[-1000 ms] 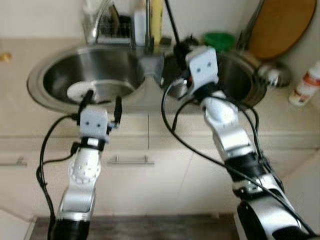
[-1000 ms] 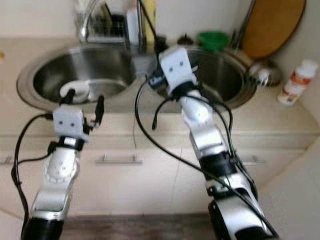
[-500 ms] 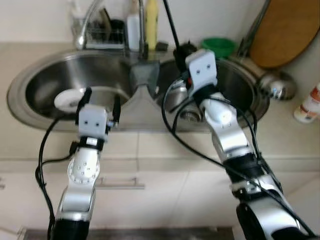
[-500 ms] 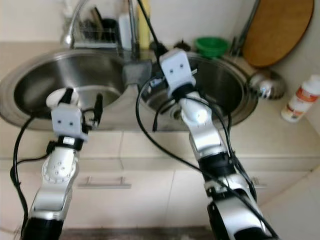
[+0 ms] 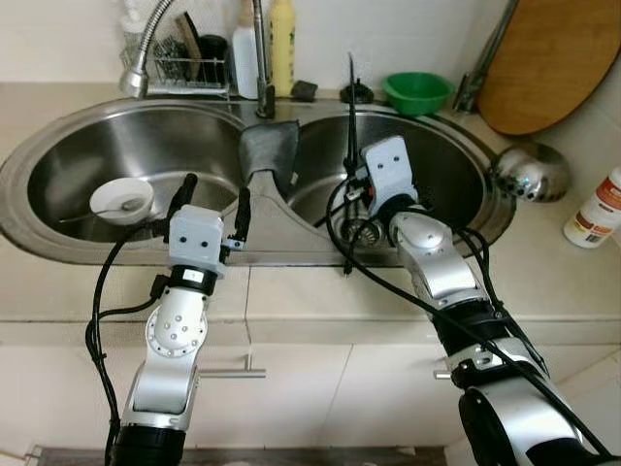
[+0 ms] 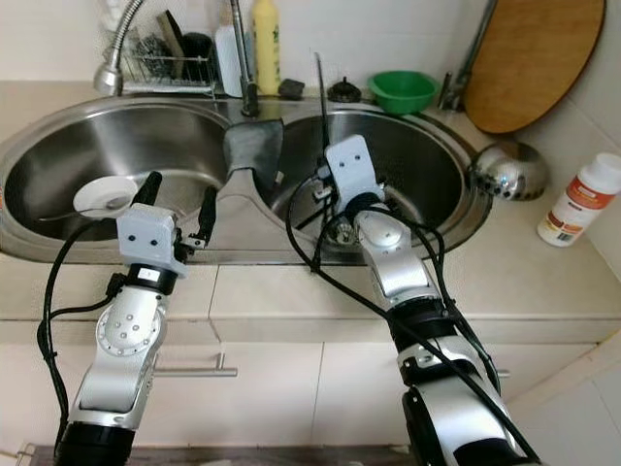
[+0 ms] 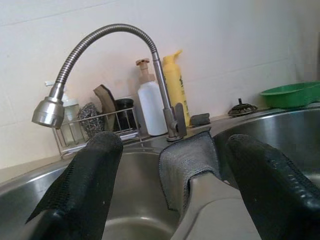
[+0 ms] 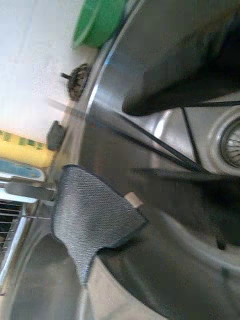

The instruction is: Kitchen organization

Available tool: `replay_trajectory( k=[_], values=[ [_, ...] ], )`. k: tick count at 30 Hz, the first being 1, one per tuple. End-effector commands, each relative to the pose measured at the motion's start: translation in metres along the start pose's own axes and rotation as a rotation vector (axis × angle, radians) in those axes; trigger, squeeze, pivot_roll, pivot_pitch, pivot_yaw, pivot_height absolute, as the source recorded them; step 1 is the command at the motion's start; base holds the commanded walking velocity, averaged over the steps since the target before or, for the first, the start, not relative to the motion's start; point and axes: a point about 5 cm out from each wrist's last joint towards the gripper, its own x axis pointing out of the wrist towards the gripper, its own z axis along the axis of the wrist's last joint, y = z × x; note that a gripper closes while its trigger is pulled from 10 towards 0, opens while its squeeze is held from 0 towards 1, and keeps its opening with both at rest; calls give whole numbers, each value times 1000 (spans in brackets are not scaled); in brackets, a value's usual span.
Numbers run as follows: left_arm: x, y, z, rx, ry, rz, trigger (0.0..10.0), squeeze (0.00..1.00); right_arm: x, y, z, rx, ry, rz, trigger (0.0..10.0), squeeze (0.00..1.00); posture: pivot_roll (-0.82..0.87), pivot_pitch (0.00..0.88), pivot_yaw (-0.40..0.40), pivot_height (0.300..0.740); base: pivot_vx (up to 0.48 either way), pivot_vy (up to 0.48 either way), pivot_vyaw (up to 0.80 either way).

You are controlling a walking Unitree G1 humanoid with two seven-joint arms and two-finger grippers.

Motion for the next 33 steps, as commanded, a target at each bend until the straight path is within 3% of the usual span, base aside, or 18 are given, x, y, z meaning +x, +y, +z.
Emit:
replay_trajectory(
  k=[1, 33],
  values=[
    [1, -2, 0, 1, 2, -15, 10000, 0, -1, -2, -2, 30, 9, -3, 10000, 1000, 32, 0, -39, 740, 0, 0, 0],
    [-1, -4, -2, -3, 11, -27, 10000, 0, -8, 0, 5, 87, -58, 22, 10000, 1000, 28, 0, -34, 740, 0, 0, 0]
  ],
)
